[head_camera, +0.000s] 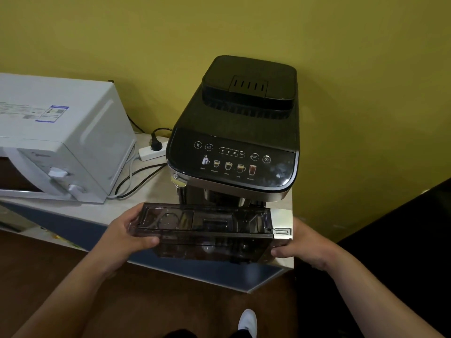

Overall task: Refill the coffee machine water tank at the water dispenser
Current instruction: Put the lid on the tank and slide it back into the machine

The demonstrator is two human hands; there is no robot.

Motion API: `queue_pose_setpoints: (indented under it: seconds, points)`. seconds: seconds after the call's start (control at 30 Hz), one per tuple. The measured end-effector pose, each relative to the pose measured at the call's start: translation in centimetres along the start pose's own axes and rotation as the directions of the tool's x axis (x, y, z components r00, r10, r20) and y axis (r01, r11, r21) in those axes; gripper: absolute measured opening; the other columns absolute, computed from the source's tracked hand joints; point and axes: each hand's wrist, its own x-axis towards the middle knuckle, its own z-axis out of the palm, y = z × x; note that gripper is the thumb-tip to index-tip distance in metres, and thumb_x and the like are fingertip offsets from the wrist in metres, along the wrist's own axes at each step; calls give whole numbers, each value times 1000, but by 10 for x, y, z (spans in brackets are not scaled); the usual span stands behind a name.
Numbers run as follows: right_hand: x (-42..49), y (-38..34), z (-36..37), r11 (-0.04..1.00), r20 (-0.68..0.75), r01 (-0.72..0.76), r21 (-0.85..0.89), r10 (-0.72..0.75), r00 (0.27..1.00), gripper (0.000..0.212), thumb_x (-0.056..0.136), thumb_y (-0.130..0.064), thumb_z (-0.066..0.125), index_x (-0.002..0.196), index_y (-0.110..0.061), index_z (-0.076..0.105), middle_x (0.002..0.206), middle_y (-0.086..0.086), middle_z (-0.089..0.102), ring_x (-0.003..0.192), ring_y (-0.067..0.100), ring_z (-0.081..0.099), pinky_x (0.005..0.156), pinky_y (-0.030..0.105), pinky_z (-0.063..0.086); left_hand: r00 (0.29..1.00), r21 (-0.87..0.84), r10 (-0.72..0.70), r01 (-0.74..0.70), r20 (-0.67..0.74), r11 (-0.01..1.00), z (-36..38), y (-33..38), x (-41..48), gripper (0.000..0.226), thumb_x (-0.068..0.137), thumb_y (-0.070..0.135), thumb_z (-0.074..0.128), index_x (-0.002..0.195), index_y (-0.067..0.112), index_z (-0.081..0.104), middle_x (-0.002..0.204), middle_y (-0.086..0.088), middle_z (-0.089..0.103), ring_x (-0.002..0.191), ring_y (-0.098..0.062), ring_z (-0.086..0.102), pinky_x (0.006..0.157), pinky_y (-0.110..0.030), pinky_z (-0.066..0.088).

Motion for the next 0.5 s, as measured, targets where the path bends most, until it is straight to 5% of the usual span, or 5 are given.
queue_pose_setpoints:
  seconds: [0.27, 0.5]
  points:
    - [-53, -1, 45, 993, -136, -43, 110, 58, 989, 77, 63, 15, 76, 126, -22, 52, 115, 5, 70, 110, 18, 65, 94, 37, 53, 984, -25, 24, -19, 178, 1000, -24, 6, 1, 83, 52, 35, 91, 128, 19, 61, 123, -14, 69, 119, -30, 63, 104, -59, 46]
    - [-116, 1, 95, 997, -294, -33, 72, 53, 954, 77, 60, 0, 82, 128, -26, 53, 113, 3, 70, 107, 18, 66, 93, 42, 54, 952, -62, 33, -15, 303, 998, -19, 15, -6, 77, 48, 35, 92, 120, 28, 68, 118, -7, 74, 113, -19, 68, 96, -38, 54]
